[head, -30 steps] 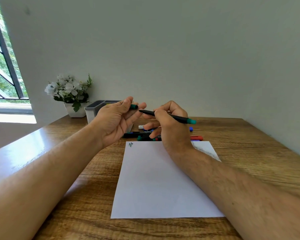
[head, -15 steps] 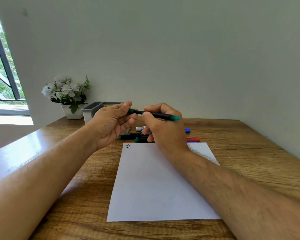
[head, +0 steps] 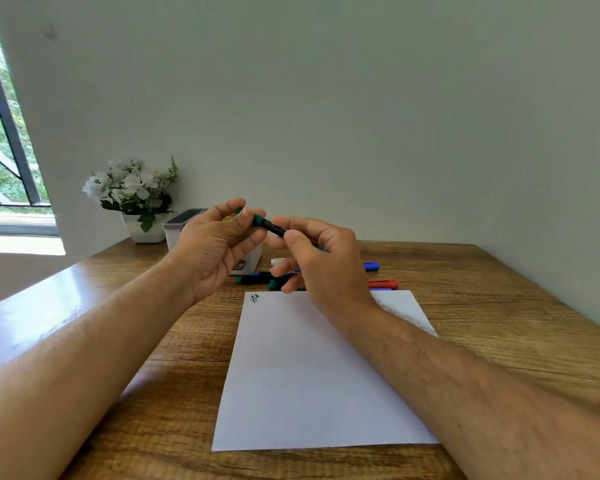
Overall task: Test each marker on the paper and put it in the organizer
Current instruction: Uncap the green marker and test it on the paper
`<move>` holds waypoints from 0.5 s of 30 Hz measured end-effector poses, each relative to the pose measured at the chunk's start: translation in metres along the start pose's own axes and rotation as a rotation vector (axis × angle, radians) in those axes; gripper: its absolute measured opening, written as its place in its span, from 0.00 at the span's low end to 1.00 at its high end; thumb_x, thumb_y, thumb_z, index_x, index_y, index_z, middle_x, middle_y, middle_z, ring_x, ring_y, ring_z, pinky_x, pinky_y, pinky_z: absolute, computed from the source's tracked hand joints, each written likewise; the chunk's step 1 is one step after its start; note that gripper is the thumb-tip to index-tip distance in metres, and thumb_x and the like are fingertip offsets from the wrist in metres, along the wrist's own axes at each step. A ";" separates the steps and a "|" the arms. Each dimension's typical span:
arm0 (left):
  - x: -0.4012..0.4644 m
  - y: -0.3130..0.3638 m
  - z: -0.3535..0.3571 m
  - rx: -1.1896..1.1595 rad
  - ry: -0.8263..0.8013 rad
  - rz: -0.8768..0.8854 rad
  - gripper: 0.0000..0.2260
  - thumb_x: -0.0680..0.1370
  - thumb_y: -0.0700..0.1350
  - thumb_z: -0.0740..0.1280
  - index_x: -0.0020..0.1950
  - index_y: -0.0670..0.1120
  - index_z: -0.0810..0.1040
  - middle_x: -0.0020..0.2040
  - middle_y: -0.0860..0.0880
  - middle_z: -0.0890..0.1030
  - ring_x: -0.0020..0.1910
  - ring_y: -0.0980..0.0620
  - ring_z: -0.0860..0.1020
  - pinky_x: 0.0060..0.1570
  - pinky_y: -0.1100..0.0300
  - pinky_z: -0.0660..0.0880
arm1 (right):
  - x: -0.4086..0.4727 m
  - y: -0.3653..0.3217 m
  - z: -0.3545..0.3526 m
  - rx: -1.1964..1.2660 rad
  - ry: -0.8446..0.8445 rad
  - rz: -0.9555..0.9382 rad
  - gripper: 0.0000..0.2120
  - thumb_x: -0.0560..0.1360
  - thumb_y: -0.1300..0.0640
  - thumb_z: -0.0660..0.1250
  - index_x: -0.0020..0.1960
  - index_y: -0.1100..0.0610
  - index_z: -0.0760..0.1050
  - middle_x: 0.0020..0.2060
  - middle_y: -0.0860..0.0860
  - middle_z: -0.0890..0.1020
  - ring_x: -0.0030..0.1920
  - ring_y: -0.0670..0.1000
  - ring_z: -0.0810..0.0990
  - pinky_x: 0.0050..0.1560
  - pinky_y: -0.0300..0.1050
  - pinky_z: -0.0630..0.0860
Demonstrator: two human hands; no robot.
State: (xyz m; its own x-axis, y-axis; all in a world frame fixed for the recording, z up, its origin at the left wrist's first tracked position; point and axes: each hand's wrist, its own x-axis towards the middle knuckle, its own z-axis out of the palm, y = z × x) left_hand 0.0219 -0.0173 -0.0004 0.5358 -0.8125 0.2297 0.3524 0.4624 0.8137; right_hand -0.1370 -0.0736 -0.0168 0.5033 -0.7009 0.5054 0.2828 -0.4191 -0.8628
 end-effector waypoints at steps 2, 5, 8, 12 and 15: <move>0.001 -0.001 0.000 -0.008 0.011 0.007 0.10 0.79 0.35 0.64 0.60 0.42 0.72 0.52 0.39 0.84 0.48 0.48 0.85 0.39 0.61 0.81 | 0.001 0.000 0.000 -0.038 0.024 0.006 0.11 0.81 0.60 0.64 0.58 0.52 0.82 0.41 0.51 0.87 0.30 0.49 0.82 0.29 0.42 0.80; 0.002 -0.002 -0.001 -0.026 0.022 0.012 0.11 0.79 0.36 0.65 0.61 0.41 0.71 0.52 0.39 0.85 0.48 0.48 0.85 0.39 0.62 0.81 | 0.004 -0.001 0.000 -0.047 0.082 -0.004 0.09 0.80 0.59 0.66 0.56 0.53 0.83 0.35 0.50 0.86 0.23 0.44 0.77 0.25 0.35 0.74; 0.003 0.000 -0.004 -0.035 0.036 0.032 0.10 0.79 0.37 0.65 0.60 0.41 0.71 0.52 0.40 0.85 0.50 0.48 0.85 0.39 0.62 0.81 | 0.007 0.002 -0.001 -0.107 0.131 -0.004 0.08 0.78 0.59 0.70 0.55 0.53 0.85 0.32 0.49 0.85 0.24 0.40 0.77 0.26 0.32 0.72; 0.005 0.001 -0.004 -0.010 0.007 0.057 0.05 0.79 0.38 0.65 0.54 0.43 0.74 0.50 0.41 0.85 0.50 0.47 0.85 0.39 0.61 0.81 | 0.012 0.003 -0.006 -0.345 0.119 -0.112 0.09 0.76 0.60 0.71 0.54 0.53 0.85 0.39 0.46 0.85 0.40 0.40 0.82 0.37 0.28 0.75; 0.003 0.000 -0.004 -0.003 -0.014 0.063 0.06 0.77 0.41 0.68 0.52 0.43 0.75 0.49 0.40 0.85 0.48 0.47 0.85 0.38 0.62 0.81 | 0.009 0.004 -0.003 -0.450 0.070 -0.219 0.06 0.78 0.58 0.68 0.53 0.55 0.81 0.33 0.41 0.78 0.33 0.35 0.77 0.30 0.27 0.70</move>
State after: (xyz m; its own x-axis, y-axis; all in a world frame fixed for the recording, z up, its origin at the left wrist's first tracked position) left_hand 0.0264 -0.0186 -0.0017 0.5464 -0.7867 0.2875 0.3209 0.5137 0.7957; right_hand -0.1342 -0.0834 -0.0152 0.4111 -0.5990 0.6872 -0.0122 -0.7574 -0.6529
